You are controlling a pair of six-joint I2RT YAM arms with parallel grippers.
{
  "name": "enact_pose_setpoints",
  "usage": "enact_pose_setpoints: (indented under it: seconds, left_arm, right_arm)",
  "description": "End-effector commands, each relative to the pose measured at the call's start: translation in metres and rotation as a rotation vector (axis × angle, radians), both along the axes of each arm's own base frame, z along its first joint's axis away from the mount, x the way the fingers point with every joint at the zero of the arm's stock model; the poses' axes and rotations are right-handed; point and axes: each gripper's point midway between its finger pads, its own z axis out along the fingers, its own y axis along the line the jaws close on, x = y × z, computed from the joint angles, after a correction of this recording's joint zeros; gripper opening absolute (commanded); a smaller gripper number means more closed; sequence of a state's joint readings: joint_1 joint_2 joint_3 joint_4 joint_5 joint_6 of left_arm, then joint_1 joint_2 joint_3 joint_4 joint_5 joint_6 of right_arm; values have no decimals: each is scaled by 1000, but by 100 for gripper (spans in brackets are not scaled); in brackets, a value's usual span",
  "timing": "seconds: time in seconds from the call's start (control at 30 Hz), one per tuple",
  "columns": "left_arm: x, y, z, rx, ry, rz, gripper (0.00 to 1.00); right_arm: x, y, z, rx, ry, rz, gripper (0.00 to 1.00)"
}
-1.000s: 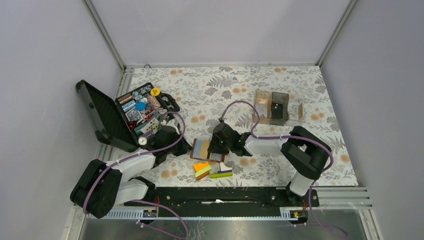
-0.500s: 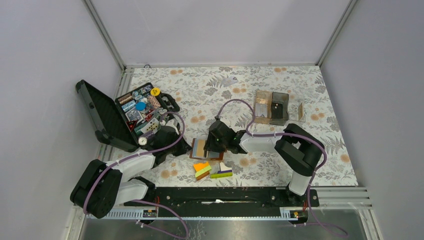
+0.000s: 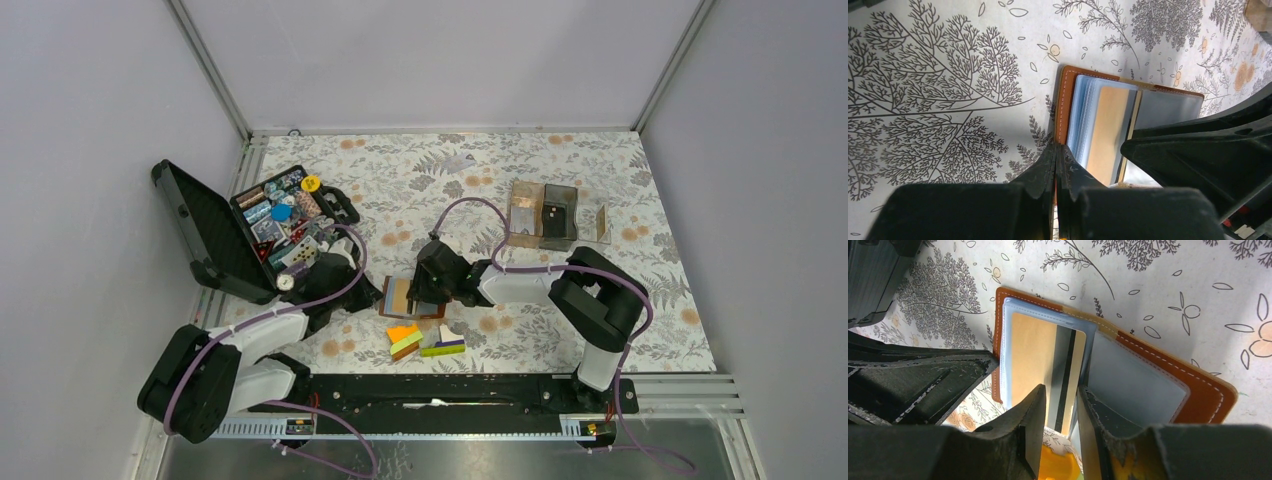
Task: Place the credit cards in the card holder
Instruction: Insert the credit card into the card holder, then pick up the credit card from the storage box.
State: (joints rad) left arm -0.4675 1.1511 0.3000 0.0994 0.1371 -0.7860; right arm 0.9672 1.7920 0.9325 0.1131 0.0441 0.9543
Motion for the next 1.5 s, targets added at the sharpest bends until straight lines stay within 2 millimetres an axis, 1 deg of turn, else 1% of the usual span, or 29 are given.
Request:
enact_pose_setpoints:
  seconds: [0.0, 0.1, 0.27, 0.4, 0.47, 0.57, 0.63, 0.7, 0.8, 0.87, 0.93, 1.07, 1.17, 1.23, 1.27, 1.37, 1.47]
  left_arm:
    - [4, -10, 17, -58, -53, -15, 0]
    - [4, -11, 18, -64, -56, -18, 0]
    - [3, -14, 17, -83, -49, -28, 0]
    - [0, -18, 17, -98, -36, -45, 0]
    - [-1, -16, 16, -92, -35, -44, 0]
    - [-2, -11, 17, -61, -35, -38, 1]
    - [-2, -5, 18, -37, -44, -28, 11]
    - [-3, -2, 21, -25, -53, -25, 22]
    - [-6, 6, 24, 6, -47, -17, 51]
    - [-7, 13, 30, 33, -52, -7, 65]
    - [-8, 22, 39, 63, -70, 10, 78]
    - [-8, 39, 64, 90, -120, 58, 97]
    - [-10, 29, 90, 5, -142, 18, 99]
    - [-8, 30, 108, 13, -148, -2, 99]
    - [-7, 33, 119, 35, -158, -13, 99]
    - [0, 48, 148, 117, -206, -28, 99]
    - [12, 66, 174, 193, -267, -9, 99]
  right_arm:
    - [13, 30, 48, 131, -88, -2, 34]
    - [13, 33, 47, 141, -86, 2, 29]
    - [11, 39, 46, 155, -79, 10, 28]
    - [13, 47, 50, 185, -92, 18, 32]
    - [14, 49, 51, 174, -106, 36, 34]
    - [17, 44, 51, 114, -133, 58, 40]
    - [20, 35, 55, 67, -169, 64, 45]
    - [22, 23, 63, 29, -212, 67, 53]
    - [25, 2, 73, -52, -272, 70, 65]
    - [24, -18, 77, -136, -298, 82, 73]
    - [24, -38, 88, -207, -335, 84, 79]
    - [27, -85, 114, -342, -407, 66, 89]
    - [36, -122, 129, -382, -410, 29, 93]
    - [47, -150, 136, -389, -390, -21, 93]
    - [52, -164, 142, -388, -394, -48, 94]
    - [70, -204, 147, -426, -395, -123, 96]
    - [89, -243, 142, -458, -344, -194, 94]
